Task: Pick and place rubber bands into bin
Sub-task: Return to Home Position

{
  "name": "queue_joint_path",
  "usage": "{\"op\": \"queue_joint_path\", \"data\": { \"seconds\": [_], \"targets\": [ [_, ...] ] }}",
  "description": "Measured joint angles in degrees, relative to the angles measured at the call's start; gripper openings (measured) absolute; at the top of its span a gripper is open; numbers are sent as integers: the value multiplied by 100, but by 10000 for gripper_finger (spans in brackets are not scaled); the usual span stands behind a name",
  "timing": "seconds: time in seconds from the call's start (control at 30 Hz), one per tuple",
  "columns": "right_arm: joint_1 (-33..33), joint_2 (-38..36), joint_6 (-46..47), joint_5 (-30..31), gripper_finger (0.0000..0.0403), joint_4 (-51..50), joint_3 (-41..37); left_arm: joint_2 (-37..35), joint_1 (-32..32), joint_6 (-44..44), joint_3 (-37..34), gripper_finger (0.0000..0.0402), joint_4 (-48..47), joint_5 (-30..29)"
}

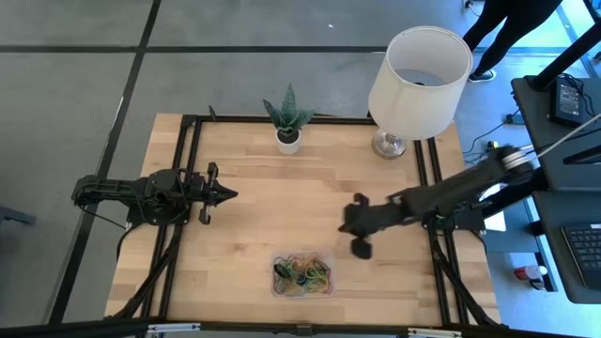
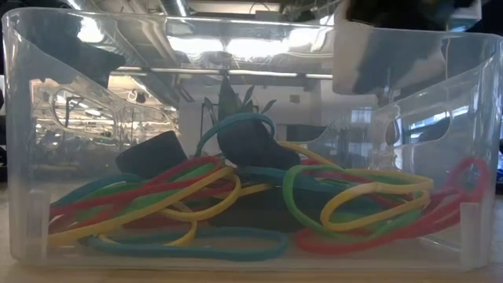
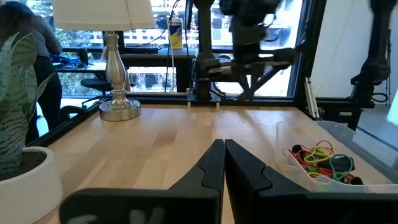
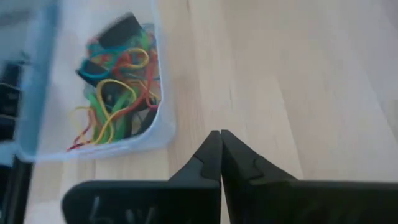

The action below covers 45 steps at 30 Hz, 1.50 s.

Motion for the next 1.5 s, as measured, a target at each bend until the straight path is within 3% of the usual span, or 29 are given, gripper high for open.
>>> {"op": "queue_joint_path", "data": {
  "seconds": [0.23,0.6,0.9,1.17,1.27,1.5],
  "targets": [
    [-32,-2144,-425,3,0,1951,-2558,1,-1,1,0,6,1,1],
    [-787,-4773,-625,-387,0,3394,-4595,1,-1,1,-1,8,2,1],
    [-1223,-6701,-934,-800,0,3430,-5214,0,-1,1,0,6,2,1],
    [-1292,-8062,-1524,-860,0,2774,-5218,0,-1,1,0,8,2,1],
    [-1292,-8109,-1538,-676,0,2327,-5216,0,-1,-1,0,8,5,0],
    [-1290,-8091,-2135,-903,0,2304,-5216,6,-1,1,-1,6,3,-2]
  ]
}}
